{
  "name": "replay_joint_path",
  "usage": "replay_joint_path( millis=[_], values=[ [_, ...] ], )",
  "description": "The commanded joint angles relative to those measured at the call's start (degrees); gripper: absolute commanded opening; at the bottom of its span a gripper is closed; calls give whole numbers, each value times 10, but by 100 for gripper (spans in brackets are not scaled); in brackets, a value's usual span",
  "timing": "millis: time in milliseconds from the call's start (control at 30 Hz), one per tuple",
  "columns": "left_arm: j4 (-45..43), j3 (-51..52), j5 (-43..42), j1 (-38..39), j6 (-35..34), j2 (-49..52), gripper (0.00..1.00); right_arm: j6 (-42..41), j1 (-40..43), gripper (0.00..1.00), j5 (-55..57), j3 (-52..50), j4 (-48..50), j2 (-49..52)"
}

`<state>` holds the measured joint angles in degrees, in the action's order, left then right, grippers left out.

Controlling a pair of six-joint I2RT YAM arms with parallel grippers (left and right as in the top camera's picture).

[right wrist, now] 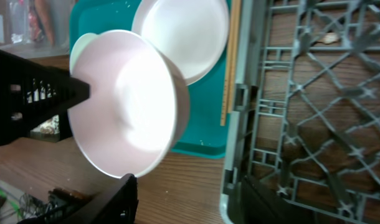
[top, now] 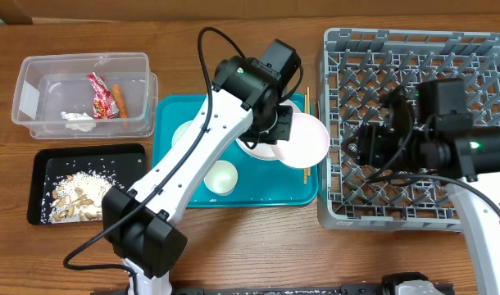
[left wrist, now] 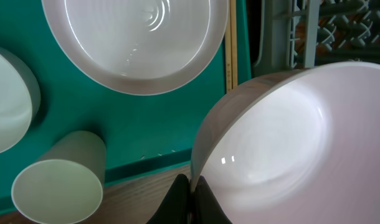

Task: Sort waste into correct bins and load items into the dishwasher
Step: 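Lift the pink bowl toward the rack and hand it to the right gripper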

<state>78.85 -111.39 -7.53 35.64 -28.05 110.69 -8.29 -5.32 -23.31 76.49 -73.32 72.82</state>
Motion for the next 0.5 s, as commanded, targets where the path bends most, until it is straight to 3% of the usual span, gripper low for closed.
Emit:
replay_joint_path(
  millis=[0,300,467],
  values=[
    [0,-8,-11,14,12,-5,4,2,-28,55,-12,6,11,9],
    [-1,-8,-11,19,12,-5,4,2,-37,55,1,6,26,87],
    [-4,-8,-11,19,12,-5,4,2,-37,49,1,6,35,119]
  ],
)
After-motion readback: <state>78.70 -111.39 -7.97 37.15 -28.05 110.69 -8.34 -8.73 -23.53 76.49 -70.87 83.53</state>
